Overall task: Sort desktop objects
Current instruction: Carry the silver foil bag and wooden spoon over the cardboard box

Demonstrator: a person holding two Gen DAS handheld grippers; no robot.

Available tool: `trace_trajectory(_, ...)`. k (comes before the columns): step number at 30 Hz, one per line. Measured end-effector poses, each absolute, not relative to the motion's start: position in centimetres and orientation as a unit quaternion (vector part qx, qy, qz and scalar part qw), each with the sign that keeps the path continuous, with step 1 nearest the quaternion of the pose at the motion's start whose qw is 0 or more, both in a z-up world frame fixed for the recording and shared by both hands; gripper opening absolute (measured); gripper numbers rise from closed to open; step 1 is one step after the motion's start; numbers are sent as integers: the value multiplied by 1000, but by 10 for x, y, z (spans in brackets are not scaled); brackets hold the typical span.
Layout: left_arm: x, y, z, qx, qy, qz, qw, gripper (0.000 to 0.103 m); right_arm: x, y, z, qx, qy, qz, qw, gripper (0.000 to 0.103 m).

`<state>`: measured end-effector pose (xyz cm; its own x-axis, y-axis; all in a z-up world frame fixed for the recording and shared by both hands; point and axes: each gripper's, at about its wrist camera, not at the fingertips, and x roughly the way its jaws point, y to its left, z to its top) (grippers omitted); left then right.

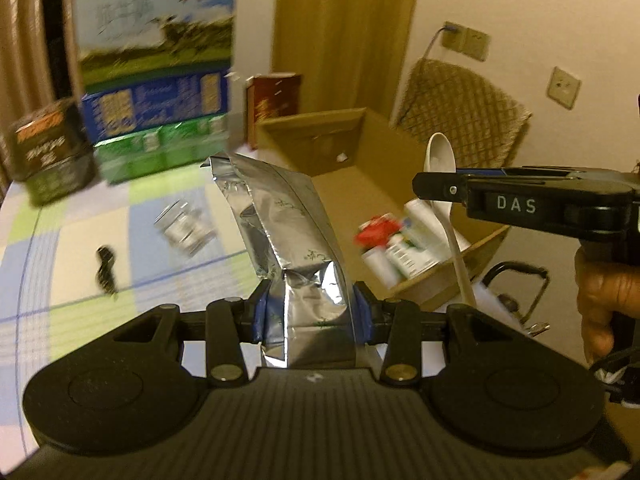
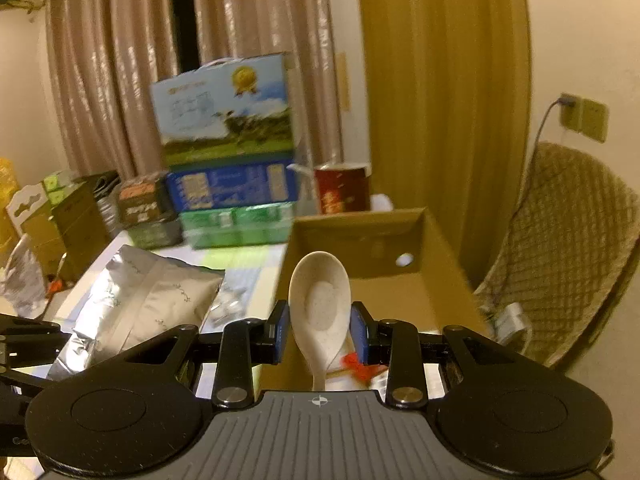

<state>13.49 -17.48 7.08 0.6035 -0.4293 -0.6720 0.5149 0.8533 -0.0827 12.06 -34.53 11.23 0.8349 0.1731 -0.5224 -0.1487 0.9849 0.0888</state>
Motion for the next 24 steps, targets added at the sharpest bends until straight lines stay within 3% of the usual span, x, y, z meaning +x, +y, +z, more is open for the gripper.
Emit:
trace_trajectory(11, 153, -245, 94, 76, 345, -300, 886, 37, 144, -390, 123, 6, 271, 66, 960, 30)
trace_trajectory(24, 190, -276, 86, 71, 353, -305, 882, 37, 179, -404, 107, 12, 291, 67, 954, 30)
